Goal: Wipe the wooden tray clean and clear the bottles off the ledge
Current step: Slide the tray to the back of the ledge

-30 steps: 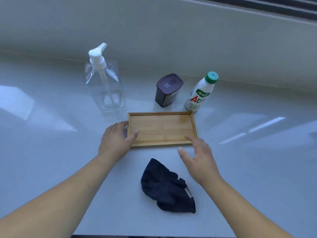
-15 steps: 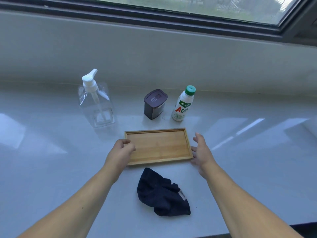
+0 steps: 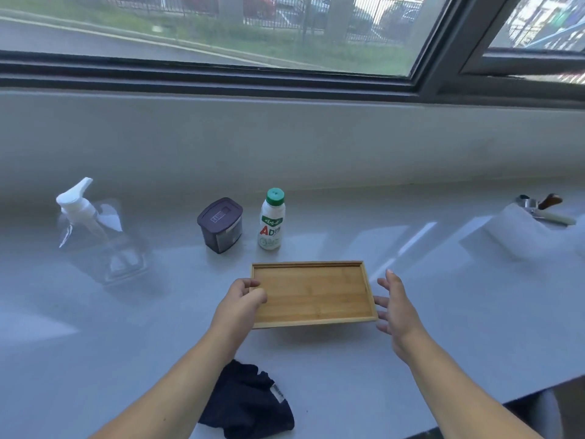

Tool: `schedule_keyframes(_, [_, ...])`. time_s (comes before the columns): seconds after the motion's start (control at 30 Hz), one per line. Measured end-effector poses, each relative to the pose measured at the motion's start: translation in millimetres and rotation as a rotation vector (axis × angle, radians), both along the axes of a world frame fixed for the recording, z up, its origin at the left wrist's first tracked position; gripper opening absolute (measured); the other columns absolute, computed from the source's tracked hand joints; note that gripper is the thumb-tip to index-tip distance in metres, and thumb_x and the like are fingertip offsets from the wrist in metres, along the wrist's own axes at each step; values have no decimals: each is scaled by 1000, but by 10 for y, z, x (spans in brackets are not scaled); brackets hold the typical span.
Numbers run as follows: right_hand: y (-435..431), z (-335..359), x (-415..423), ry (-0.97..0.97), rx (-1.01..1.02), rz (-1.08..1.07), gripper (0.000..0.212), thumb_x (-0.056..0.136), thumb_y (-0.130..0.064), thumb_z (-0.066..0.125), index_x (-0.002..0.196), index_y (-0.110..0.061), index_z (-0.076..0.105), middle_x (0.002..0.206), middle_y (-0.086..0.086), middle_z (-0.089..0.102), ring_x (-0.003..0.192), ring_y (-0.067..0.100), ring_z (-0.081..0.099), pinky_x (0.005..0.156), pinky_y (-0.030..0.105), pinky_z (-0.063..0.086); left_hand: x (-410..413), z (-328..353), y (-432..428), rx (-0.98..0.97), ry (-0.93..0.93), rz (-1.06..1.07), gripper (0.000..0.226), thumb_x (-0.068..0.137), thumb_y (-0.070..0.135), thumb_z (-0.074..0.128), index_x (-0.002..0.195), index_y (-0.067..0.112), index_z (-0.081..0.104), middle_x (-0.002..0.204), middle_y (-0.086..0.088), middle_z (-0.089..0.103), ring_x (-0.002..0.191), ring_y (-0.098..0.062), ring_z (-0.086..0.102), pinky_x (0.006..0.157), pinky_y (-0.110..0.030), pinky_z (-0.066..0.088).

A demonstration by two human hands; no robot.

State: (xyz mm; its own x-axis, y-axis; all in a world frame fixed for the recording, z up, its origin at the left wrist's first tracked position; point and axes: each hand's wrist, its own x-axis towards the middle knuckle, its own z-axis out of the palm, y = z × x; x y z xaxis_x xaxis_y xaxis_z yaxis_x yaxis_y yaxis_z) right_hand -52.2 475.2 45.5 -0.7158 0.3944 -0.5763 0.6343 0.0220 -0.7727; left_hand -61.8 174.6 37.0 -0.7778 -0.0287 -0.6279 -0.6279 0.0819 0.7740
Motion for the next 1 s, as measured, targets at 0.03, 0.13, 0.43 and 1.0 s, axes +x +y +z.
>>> schedule_keyframes(0.03, [98,-5,-41,-3,5,1,66,96,-75,33,146,-35,50,119,2,66,110,26,65,87,41,45,-34,-2,95,0,-10,-5,43,67,39,57,109,37,62,119,-1,66,112,-24,63,104,-53,50])
schedule_keyframes(0.13, [439,-53,-221,-17,-6,3,68,95,-78,33,145,-35,51,120,4,67,113,27,64,99,45,43,-199,-27,462,-15,-25,-10,41,66,40,58,107,38,63,117,-1,68,111,-25,64,103,-53,51])
schedule_keyframes(0.43, [1308,-235,-974,-48,-53,23,72,92,-81,35,143,-35,52,113,2,69,106,18,67,89,40,41,-910,-66,1446,-71,-42,51,40,65,41,57,104,36,64,113,-3,67,107,-26,62,88,-43,50])
schedule_keyframes(1.0, [1729,-345,-2638,-56,-124,192,103,67,-93,39,153,-36,44,158,4,49,145,27,44,122,55,29,-2246,-167,2011,-172,-15,214,38,65,43,55,100,30,62,107,-1,65,98,-25,60,83,-40,45])
